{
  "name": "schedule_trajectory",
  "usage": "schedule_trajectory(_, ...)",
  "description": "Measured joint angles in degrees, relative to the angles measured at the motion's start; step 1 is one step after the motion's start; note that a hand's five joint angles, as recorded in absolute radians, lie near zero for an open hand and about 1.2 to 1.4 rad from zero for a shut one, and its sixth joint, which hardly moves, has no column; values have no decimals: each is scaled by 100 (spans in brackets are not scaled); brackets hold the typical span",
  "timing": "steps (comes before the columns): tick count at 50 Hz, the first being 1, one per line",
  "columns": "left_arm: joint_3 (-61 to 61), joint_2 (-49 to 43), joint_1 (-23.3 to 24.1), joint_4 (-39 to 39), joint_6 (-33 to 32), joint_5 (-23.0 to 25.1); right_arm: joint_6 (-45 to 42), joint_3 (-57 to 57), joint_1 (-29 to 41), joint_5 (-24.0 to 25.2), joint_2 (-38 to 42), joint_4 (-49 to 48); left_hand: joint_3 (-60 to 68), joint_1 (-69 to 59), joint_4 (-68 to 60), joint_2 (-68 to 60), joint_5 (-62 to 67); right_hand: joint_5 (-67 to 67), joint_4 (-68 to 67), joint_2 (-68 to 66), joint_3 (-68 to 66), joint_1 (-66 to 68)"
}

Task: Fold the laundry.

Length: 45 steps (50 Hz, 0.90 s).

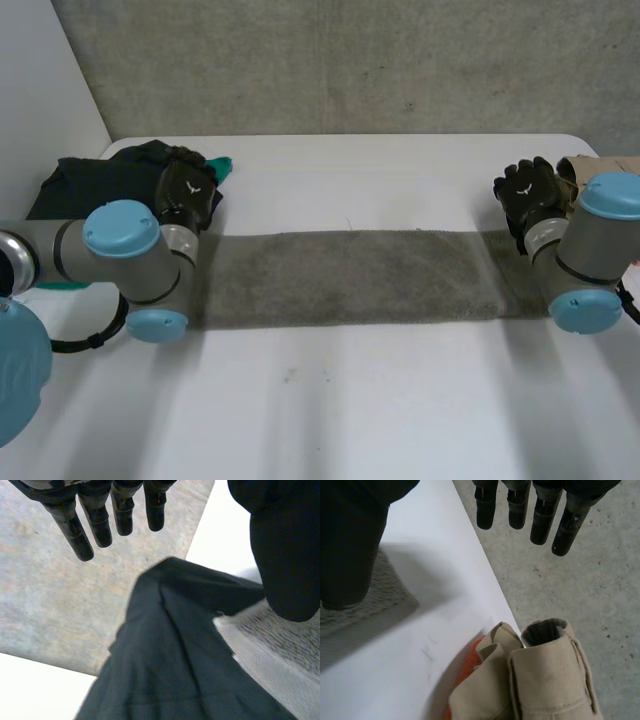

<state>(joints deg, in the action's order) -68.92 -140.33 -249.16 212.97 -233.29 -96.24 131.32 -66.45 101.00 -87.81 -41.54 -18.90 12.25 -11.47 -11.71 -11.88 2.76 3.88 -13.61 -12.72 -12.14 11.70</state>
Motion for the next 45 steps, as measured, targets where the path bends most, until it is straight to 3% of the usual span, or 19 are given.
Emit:
schedule_trajectory(8,-874,829,124,156,63,-51,704,-795,-67,208,-985,153,0,0,0,0,0,0,0,0,0,0)
schedule_trajectory(9,-1235,1183,145,153,98,-50,992,-1125,-129,452,-1451,327,0,0,0,0,3,0,0,0,0,0)
schedule_trajectory(13,-1965,1900,195,140,277,-32,1330,-1634,-312,930,-2094,835,0,0,0,0,3,0,0,0,0,0)
schedule_trajectory(17,-2476,2399,250,129,580,-15,1453,-1920,-495,1204,-2363,1229,0,0,0,0,3,0,0,0,3,0)
schedule_trajectory(19,-3122,3022,322,124,1356,4,1521,-2328,-830,1557,-2565,1807,0,0,0,0,3,5,-8,-20,-27,8)
schedule_trajectory(21,-3229,3121,330,120,1563,8,1518,-2381,-874,1599,-2574,1862,0,0,0,0,3,22,-16,-35,-77,22)
schedule_trajectory(26,-3665,3478,331,104,2911,40,1470,-2692,-1113,1854,-2468,1887,0,0,0,0,3,764,-809,-900,-989,703)
schedule_trajectory(30,-3720,3517,310,93,3348,51,1455,-2725,-1170,1904,-2202,1634,0,0,0,0,3,827,-901,-960,-1069,778)
schedule_trajectory(38,-3721,3497,308,88,3478,54,1414,-2648,-1177,1902,-1723,1223,0,0,0,0,3,2356,-2518,-2636,-2676,2151)
schedule_trajectory(39,-3728,3490,318,88,3455,54,1392,-2562,-1169,1870,-1499,1096,0,0,0,0,3,4213,-4452,-4594,-4600,3888)
schedule_trajectory(42,-3735,3487,326,88,3433,53,1352,-2502,-1178,1786,-1373,1028,0,0,0,0,2,5087,-5330,-5457,-5483,4370)
schedule_trajectory(45,-3742,3493,334,84,3415,53,1258,-2497,-1267,1566,-1351,952,0,0,0,0,3,5186,-5447,-5493,-5564,4373)
